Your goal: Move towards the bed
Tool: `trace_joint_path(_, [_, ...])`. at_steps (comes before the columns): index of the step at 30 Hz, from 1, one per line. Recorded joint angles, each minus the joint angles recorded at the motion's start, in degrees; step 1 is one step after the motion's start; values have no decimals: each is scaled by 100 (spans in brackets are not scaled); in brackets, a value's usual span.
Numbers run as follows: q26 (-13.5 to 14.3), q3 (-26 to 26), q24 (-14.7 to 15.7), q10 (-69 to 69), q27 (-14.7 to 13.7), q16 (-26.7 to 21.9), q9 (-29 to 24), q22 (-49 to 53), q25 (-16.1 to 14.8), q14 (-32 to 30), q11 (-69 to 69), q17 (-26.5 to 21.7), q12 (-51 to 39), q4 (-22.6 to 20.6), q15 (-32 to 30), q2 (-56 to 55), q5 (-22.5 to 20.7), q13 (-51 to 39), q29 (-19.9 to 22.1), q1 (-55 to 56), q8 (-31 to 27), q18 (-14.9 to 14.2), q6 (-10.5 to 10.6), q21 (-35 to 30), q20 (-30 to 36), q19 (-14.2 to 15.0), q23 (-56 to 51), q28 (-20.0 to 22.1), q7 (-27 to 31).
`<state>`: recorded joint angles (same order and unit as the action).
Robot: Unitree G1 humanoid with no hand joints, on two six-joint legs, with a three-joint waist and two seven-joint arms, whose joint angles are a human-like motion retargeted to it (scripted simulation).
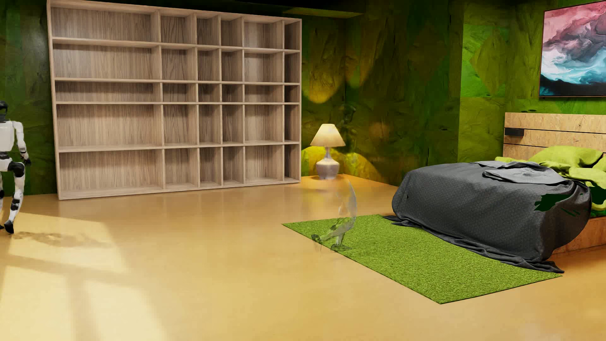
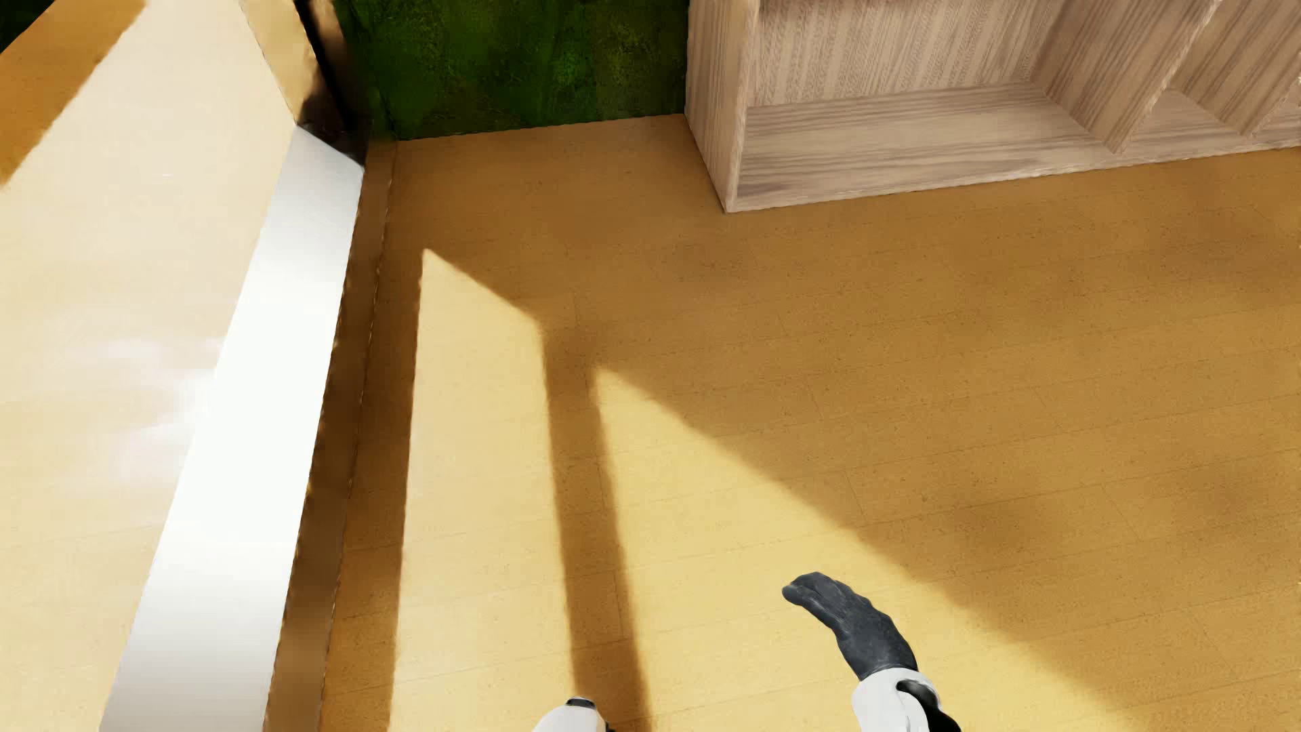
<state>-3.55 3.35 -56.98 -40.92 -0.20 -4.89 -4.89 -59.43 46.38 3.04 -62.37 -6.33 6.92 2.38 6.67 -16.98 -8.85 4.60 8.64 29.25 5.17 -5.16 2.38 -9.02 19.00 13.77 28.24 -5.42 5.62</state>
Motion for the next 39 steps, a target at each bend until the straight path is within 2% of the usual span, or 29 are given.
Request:
trace_joint_path(1, [-58, 52, -273, -51, 196, -101, -4, -158, 4, 102, -502, -36, -290, -5, 44, -332, 470, 22, 81, -104, 179, 21, -91, 26, 195, 24, 112, -162, -231])
trace_joint_path(2, [-236, 66, -467, 64, 355, -213, 8, -223, 24, 108, -565, -73, -592, -31, 145, -566, 1069, 29, 67, -272, 363, 32, -174, -11, 199, -155, 322, -147, -348])
trace_joint_path(3, [-510, 54, -467, 256, 449, -280, 25, -139, 68, 35, -189, -133, -853, -66, 218, -688, 1656, 16, -62, -462, 695, 21, -245, -97, -46, -642, 606, 102, -393])
trace_joint_path(4, [-714, 21, -219, 473, 506, -289, 44, 102, 124, -79, 586, -211, -1045, -105, 342, -706, 2051, 8, -255, -644, 1005, -4, -298, -178, -526, -1059, 918, 523, -383])
trace_joint_path(5, [-699, -23, 233, 684, 586, -250, 61, 437, 181, -189, 1637, -281, -1213, -148, 344, -647, 2230, 34, -454, -800, 1208, -31, -328, -215, -1078, -1235, 1190, 943, -327])
trace_joint_path(7, [-215, -103, 1071, 958, 805, -279, 76, 1152, 244, -242, 3616, -345, -1634, -256, -652, -535, 2079, 133, -692, -1000, 909, -91, -316, -133, -1554, -1084, 1550, 1330, -53])
trace_joint_path(8, [16, -110, 1183, 954, 867, -432, 69, 1520, 225, -144, 3836, -341, -1880, -320, -866, -515, 2079, 230, -623, -1007, 811, -127, -292, -28, -1390, -1060, 1616, 1404, 118])
trace_joint_path(9, [155, -97, 1113, 871, 891, -610, 56, 1910, 152, -41, 3694, -312, -2110, -386, -663, -545, 2166, 338, -429, -951, 944, -160, -267, 93, -1155, -1147, 1640, 1517, 263])
trace_joint_path(11, [172, -100, 1029, 763, 883, -670, 51, 2676, -21, 133, 3459, -289, -2274, -393, -523, -622, 2300, 471, -162, -826, 1262, -89, -184, 171, -1054, -1282, 1765, 1913, 337])
trace_joint_path(13, [140, -145, 1534, 557, 889, -297, 85, 3218, 84, 509, 3495, -477, -2007, -191, -620, -544, 2299, 453, -414, -835, 1446, -102, -88, -78, -1215, -1277, 1886, 2248, -56])
trace_joint_path(14, [205, -163, 1735, 314, 893, -191, 105, 3341, 136, 678, 3539, -558, -1830, -114, -687, -491, 2271, 426, -464, -882, 1482, -128, -50, -150, -1104, -1263, 1850, 2204, -234])
trace_joint_path(15, [332, -173, 1664, 1, 912, -215, 125, 3345, 91, 784, 3564, -570, -1669, -112, -751, -448, 2239, 418, -379, -934, 1488, -112, -18, -106, -845, -1249, 1753, 1947, -274])
trace_joint_path(17, [604, -179, 847, -566, 932, -342, 157, 2980, -244, 906, 3522, -440, -1383, -257, -847, -419, 2159, 449, -45, -1094, 1431, -133, 31, 173, -447, -1234, 1438, 1048, -42])
trace_joint_path(18, [536, -179, 519, -735, 904, -248, 167, 2622, -429, 986, 3437, -363, -1225, -375, -872, -454, 2105, 457, 97, -1216, 1356, -190, 45, 286, -555, -1237, 1256, 695, 194])
trace_joint_path(19, [259, -180, 437, -809, 867, -41, 171, 2175, -567, 1046, 3311, -305, -1068, -525, -888, -526, 2052, 449, 199, -1361, 1250, -255, 47, 347, -856, -1244, 1071, 585, 499])
trace_joint_path(21, [-425, -197, 630, -663, 774, 335, 146, 1084, -690, 1069, 2959, -231, -886, -850, -910, -778, 1964, 422, 306, -1689, 973, -307, 7, 382, -1464, -1269, 664, 825, 1155])
trace_joint_path(22, [-592, -224, 567, -478, 650, 372, 113, 466, -705, 1067, 2829, -205, -864, -954, -967, -938, 1906, 422, 339, -1815, 810, -191, -35, 388, -1466, -1298, 434, 730, 1369])
trace_joint_path(24, [-415, -336, -23, -37, 322, 242, 27, -659, -623, 1329, 3172, -144, -956, -784, -1401, -1208, 1664, 399, 362, -1768, 472, 181, -154, 290, -911, -1281, -167, -189, 961])
trace_joint_path(25, [-232, -394, -312, 208, 166, 187, -5, -1045, -476, 1377, 3708, -123, -1042, -621, -1870, -1320, 1476, 366, 333, -1604, 271, 230, -221, 194, -636, -1062, -447, -682, 555])
trace_joint_path(26, [-129, -431, -533, 431, 71, 160, -21, -1290, -245, 1305, 4263, -107, -1137, -477, -2286, -1434, 1257, 341, 248, -1410, 76, 214, -289, 83, -443, -474, -673, -1027, 194])
trace_joint_path(27, [-107, -445, -730, 592, 28, 142, -28, -1399, 16, 1182, 4454, -95, -1229, -314, -2217, -1552, 1049, 350, 97, -1216, 16, 174, -353, -32, -291, 18, -852, -1166, -183])
trace_joint_path(29, [-160, -490, -1215, 886, -50, 47, -25, -1292, 304, 859, 3254, -63, -1414, 78, -1025, -1648, 1353, 484, -266, -986, 587, 80, -446, -195, 55, -189, -1032, -807, -869])
trace_joint_path(31, [-216, -589, -1848, 1324, 9, -51, 47, -868, 175, 453, 1854, -97, -1639, 353, 16, -1210, 2215, 769, -378, -989, 1635, -64, -500, -52, 514, -988, -932, -77, -1421])
trace_joint_path(33, [-163, -685, -2017, 1789, 366, -122, 167, -48, -34, 66, 1144, -139, -1805, 586, 561, -604, 2889, 1036, -58, -1097, 1801, -254, -513, 355, 445, -1382, -596, 665, -1942])
trace_joint_path(35, [31, -679, -1843, 2093, 921, -179, 304, 1145, -311, -238, 990, -149, -1807, 907, 1023, -109, 3702, 1056, 343, -1216, 2011, -502, -527, 886, -25, -1484, -28, 1447, -2646])
trace_joint_path(36, [110, -633, -1649, 2158, 1220, -241, 370, 1786, -351, -368, 1065, -217, -1738, 1129, 1265, 135, 4258, 979, 425, -1252, 2527, -635, -543, 1071, -342, -1556, 272, 1842, -3056])
trace_joint_path(37, [140, -567, -1253, 2195, 1479, -277, 432, 2345, -213, -485, 1211, -312, -1649, 1420, 1469, 401, 4774, 899, 357, -1302, 3354, -756, -559, 1093, -748, -1683, 453, 2181, -3498])
trace_joint_path(38, [146, -510, -627, 2196, 1586, -328, 483, 2783, 39, -530, 1401, -398, -1520, 1801, 1562, 615, 5022, 813, 166, -1407, 4165, -859, -561, 947, -1205, -1659, 487, 2438, -3965])
trace_joint_path(39, [136, -505, 134, 2103, 1463, -449, 503, 3111, 259, -400, 1534, -444, -1318, 2285, 1634, 591, 4854, 707, -78, -1564, 4388, -867, -524, 696, -1640, -1063, 418, 2589, -4381])
